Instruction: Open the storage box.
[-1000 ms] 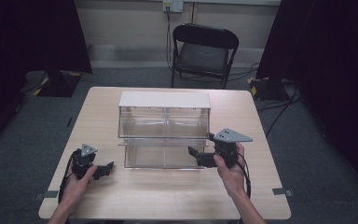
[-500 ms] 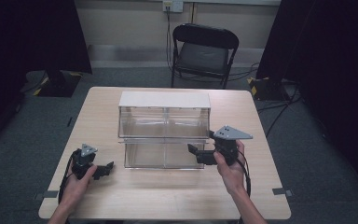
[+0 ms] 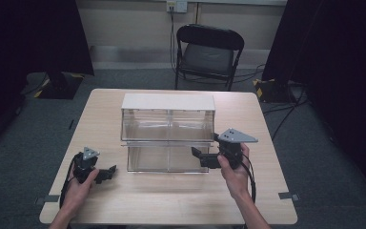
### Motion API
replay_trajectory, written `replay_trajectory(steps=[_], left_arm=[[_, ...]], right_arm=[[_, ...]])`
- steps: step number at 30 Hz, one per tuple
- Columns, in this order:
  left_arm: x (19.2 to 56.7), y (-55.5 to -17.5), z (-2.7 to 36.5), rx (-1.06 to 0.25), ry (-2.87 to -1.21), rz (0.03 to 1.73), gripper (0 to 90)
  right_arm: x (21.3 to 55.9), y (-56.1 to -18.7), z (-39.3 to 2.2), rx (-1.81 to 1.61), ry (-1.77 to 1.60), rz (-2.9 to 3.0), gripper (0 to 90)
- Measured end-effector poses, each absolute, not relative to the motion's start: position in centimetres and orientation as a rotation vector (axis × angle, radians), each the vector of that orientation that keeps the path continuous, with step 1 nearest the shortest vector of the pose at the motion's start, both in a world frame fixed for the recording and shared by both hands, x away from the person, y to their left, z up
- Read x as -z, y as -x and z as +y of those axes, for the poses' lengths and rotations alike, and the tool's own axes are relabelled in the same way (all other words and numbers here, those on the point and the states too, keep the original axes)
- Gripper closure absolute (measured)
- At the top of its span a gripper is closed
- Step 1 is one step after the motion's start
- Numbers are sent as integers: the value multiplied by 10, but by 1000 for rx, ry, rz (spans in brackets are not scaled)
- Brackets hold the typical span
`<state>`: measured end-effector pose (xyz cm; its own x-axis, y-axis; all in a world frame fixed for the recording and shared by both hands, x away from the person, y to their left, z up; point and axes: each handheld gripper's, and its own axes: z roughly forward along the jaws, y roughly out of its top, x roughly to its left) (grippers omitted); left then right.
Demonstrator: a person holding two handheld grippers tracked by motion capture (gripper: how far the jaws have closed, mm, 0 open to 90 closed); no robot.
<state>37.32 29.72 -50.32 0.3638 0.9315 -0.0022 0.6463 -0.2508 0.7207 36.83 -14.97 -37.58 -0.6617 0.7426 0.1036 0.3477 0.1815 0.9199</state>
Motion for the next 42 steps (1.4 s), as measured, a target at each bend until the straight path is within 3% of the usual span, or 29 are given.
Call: replay_trajectory(steps=[42], left_arm=[[503, -373, 297, -576, -1989, 1364, 26]], right_arm=[[377, -370, -152, -1502, -1031, 2104, 91]])
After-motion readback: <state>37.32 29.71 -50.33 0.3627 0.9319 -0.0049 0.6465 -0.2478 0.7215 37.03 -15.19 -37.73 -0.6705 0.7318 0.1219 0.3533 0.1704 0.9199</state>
